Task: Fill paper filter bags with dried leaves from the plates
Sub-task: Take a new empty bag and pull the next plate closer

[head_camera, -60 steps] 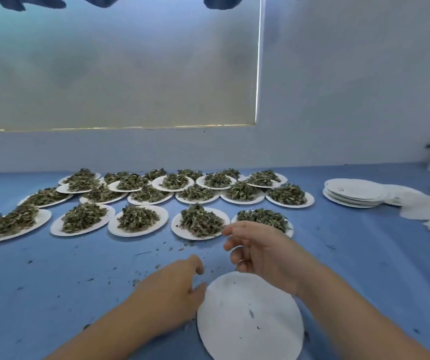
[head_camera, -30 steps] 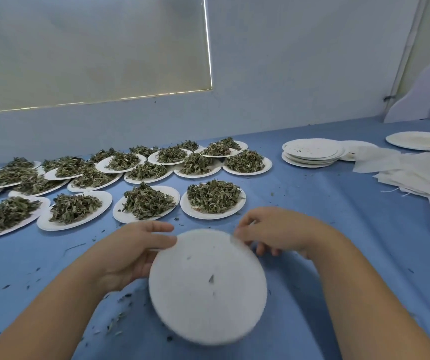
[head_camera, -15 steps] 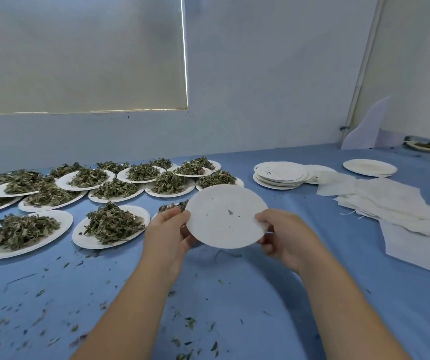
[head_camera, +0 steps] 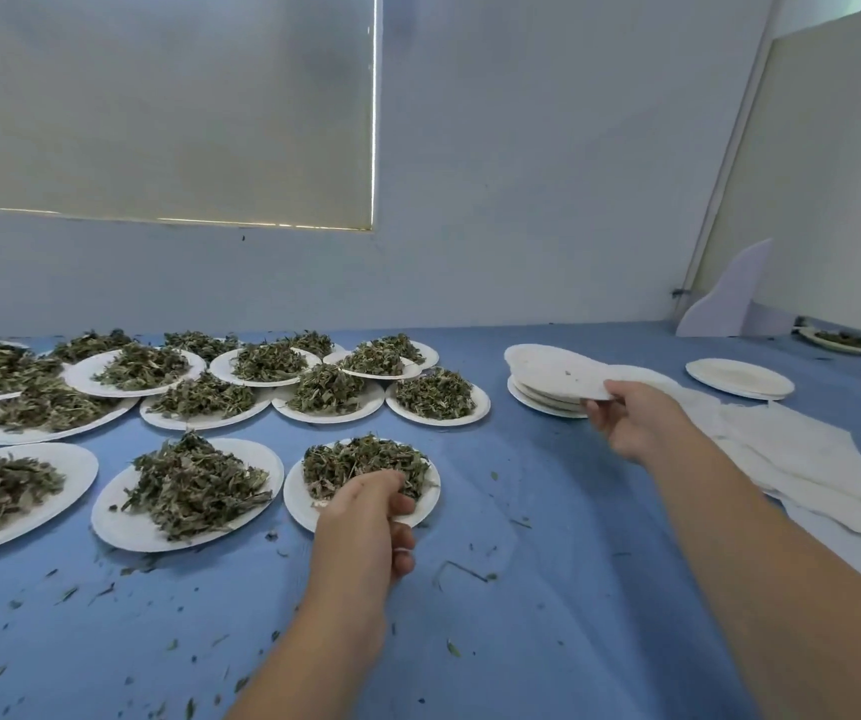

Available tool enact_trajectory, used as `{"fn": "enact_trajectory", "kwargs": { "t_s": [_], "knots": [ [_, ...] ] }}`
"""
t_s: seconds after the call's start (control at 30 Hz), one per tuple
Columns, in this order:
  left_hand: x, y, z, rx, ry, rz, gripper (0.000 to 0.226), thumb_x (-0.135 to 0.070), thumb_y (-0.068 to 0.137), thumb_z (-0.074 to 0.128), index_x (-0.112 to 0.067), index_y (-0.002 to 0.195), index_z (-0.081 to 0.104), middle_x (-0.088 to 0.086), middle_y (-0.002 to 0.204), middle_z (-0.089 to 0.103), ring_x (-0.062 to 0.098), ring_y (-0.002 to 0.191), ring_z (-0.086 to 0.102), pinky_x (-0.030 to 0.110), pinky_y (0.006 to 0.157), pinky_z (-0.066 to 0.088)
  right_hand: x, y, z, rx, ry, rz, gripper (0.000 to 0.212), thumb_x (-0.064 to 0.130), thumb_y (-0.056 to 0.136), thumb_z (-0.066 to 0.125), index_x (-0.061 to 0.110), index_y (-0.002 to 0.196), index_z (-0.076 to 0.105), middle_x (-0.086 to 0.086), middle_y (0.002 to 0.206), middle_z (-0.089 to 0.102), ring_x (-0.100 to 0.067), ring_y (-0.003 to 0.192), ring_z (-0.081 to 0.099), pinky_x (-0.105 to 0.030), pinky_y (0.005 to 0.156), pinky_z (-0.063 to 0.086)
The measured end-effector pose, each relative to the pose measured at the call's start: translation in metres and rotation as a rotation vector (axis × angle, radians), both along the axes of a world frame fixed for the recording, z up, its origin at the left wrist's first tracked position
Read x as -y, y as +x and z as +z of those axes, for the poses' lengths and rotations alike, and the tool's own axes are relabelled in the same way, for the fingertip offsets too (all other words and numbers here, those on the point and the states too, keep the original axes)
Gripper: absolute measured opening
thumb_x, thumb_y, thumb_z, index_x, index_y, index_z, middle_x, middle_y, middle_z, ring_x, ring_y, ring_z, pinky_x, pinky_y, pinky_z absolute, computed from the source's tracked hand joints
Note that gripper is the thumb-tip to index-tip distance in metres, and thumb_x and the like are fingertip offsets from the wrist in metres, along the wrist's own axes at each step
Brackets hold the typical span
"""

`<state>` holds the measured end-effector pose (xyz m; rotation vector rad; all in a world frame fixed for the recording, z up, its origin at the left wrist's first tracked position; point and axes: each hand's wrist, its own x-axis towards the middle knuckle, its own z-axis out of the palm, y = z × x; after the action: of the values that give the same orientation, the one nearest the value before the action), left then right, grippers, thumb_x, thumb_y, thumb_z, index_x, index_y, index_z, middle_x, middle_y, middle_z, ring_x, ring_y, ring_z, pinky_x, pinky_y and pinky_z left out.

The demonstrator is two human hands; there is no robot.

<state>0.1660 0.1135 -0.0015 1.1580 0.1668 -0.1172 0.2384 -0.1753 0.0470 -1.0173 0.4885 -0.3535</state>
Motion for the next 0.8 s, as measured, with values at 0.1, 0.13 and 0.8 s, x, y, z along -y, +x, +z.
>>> {"fn": "enact_trajectory", "kwargs": {
  "t_s": [0.1,0.13,0.8],
  "knots": [
    [0.002,0.002,0.000,-0.001,0.009,-0.010,0.011,-0.016,0.089,0.059,-0.014,0.078,0.063,-0.003,0.059,0.055,0.010,0.044,0.042,0.023,0.038,0.033,0.012,0.025,-0.004,0.031,0.049,-0.087,0.016,-0.005,0.097,0.043,-0.005,0.111,0.050,-0.018,0.116,0.056,-0.028,0.083,0.061,-0.025,0.044,0.055],
    [0.003,0.003,0.000,-0.007,0.016,-0.006,0.012,-0.015,0.089,0.059,-0.014,0.077,0.063,-0.003,0.060,0.055,0.010,0.044,0.042,0.023,0.038,0.033,0.013,0.030,-0.008,0.020,0.050,-0.117,0.026,-0.006,0.096,0.043,-0.005,0.121,0.049,-0.018,0.120,0.055,-0.028,0.086,0.060,-0.026,0.046,0.056],
    [0.011,0.000,-0.004,0.047,0.211,-0.143,0.011,-0.015,0.087,0.062,-0.011,0.077,0.065,-0.002,0.060,0.056,0.010,0.042,0.043,0.022,0.039,0.036,0.005,0.000,-0.019,-0.578,-0.963,0.087,0.019,0.013,0.088,0.049,0.009,0.072,0.058,-0.006,0.059,0.059,-0.017,0.043,0.046,-0.018,0.039,0.032]
  ]
}}
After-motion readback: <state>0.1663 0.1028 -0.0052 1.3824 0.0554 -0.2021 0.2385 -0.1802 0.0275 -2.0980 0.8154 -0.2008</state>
